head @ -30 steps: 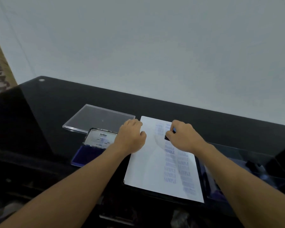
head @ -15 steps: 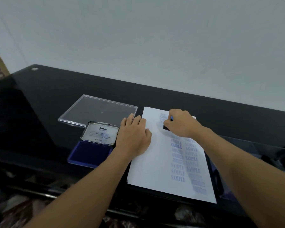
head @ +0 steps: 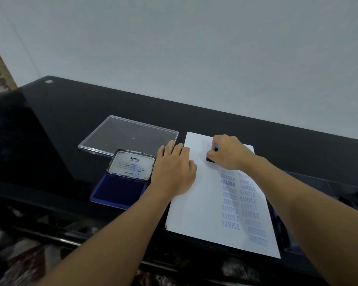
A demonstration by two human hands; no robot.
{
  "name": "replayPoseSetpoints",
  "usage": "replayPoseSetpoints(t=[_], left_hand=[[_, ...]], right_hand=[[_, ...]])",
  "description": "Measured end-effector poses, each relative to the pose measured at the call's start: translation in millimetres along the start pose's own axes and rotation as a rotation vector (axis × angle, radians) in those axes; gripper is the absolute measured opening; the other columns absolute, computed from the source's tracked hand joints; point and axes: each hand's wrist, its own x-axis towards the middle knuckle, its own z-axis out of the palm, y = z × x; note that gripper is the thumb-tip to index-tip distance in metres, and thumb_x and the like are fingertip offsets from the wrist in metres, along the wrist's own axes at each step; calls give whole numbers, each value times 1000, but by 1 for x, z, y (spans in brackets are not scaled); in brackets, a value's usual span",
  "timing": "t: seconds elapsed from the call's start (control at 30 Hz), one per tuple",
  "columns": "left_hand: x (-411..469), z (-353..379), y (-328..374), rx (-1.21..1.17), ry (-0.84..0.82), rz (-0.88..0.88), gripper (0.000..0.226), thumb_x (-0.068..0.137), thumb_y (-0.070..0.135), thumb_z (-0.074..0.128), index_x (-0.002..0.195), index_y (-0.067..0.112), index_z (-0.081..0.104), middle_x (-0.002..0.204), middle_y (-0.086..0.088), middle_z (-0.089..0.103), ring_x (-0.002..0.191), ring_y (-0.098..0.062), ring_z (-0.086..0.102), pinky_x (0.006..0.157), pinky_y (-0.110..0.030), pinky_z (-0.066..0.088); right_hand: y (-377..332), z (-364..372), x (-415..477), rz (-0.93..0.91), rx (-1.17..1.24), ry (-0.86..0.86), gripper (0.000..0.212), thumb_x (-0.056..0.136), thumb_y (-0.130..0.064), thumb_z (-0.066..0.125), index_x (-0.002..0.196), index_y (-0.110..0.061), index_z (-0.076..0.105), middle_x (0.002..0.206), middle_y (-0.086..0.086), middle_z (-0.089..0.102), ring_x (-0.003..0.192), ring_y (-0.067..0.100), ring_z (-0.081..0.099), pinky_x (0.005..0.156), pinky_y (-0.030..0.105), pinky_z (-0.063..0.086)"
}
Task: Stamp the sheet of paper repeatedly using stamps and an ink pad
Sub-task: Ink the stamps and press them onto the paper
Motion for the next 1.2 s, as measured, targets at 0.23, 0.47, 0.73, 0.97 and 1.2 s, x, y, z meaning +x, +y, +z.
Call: replayPoseSetpoints(t=[0.23, 0.47, 0.73, 0.97, 1.2], left_hand=[[0, 1, 0, 7, 2, 0, 56, 88, 36, 18, 120, 13, 58, 129, -2, 58, 137, -29, 38, 112, -46, 28], [1, 1, 0, 4, 13, -2, 55, 88, 35, 19, 117, 12, 60, 126, -2, 59, 135, -29, 39, 111, -45, 29], [0, 2, -1, 13, 12, -5, 55, 88, 35, 19, 117, 13, 60, 127, -1, 59, 137, -29, 39, 112, -46, 29], [0, 1, 0, 12, 8, -1, 57, 88, 36, 17, 118, 14, 59, 129, 0, 58, 137, -27, 38, 112, -45, 28], [-1, -1, 1, 14, 11, 4, 58, 88, 37, 16, 118, 14, 60, 127, 0, 59, 135, -26, 39, 112, -44, 29]], right_hand=[[-3, 6, -1, 15, -12, 15, 15, 96, -30, 58, 89, -17, 51, 84, 4, 62, 72, 19, 60, 68, 35, 53], [-6, 20, -9, 37, 13, 160, 29, 96, -23, 49, 73, -22, 31, 71, 0, 49, 62, 17, 46, 52, 28, 30], [-2, 26, -3, 38, 50, 178, 25, 95, -23, 49, 75, -22, 34, 72, 2, 54, 64, 19, 51, 56, 33, 41], [-3, 28, -3, 55, 33, 189, 21, 97, -25, 49, 80, -22, 38, 74, 2, 57, 66, 19, 57, 60, 35, 49], [-3, 33, -6, 62, -5, 193, 12, 98, -26, 46, 89, -19, 43, 75, 3, 58, 65, 18, 57, 59, 35, 50]])
